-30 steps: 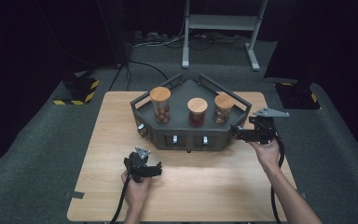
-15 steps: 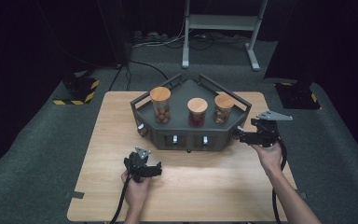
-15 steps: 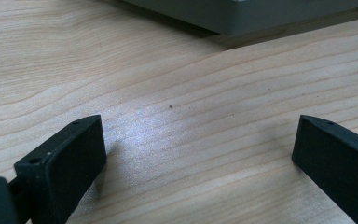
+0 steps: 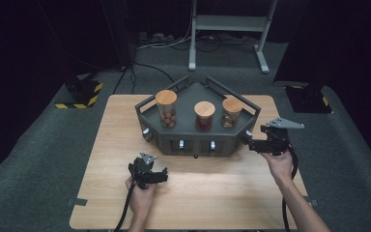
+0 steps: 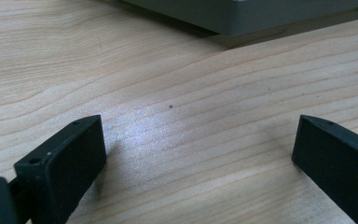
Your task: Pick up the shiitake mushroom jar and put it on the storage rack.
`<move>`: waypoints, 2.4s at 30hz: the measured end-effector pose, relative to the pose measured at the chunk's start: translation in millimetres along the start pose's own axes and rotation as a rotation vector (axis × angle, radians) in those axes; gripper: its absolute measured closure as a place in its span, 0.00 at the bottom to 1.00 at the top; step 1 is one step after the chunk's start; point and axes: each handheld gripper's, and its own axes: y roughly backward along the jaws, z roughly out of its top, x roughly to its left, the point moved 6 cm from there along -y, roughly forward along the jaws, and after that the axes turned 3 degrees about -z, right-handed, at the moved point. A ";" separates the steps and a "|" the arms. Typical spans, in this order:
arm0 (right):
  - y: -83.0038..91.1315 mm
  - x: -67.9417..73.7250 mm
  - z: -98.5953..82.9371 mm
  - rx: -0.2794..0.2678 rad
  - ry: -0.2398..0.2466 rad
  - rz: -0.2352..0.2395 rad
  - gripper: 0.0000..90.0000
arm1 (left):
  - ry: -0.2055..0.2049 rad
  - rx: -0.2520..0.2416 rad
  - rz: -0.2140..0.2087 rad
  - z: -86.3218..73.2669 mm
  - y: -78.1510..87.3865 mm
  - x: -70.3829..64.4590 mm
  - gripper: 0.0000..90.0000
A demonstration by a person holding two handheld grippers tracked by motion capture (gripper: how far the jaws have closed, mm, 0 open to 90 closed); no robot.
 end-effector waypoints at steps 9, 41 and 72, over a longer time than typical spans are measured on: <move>0.2 -0.6 -7.9 0.001 -0.014 0.003 0.13 | 0.000 0.000 0.000 0.0 0.0 0.0 0.03; -9.7 7.0 -38.4 0.034 -0.052 0.023 0.12 | -0.001 0.001 0.000 -0.1 0.1 0.0 0.03; -20.1 10.9 -72.9 0.085 -0.059 0.008 0.12 | -0.002 0.001 0.000 -0.2 0.2 0.0 0.03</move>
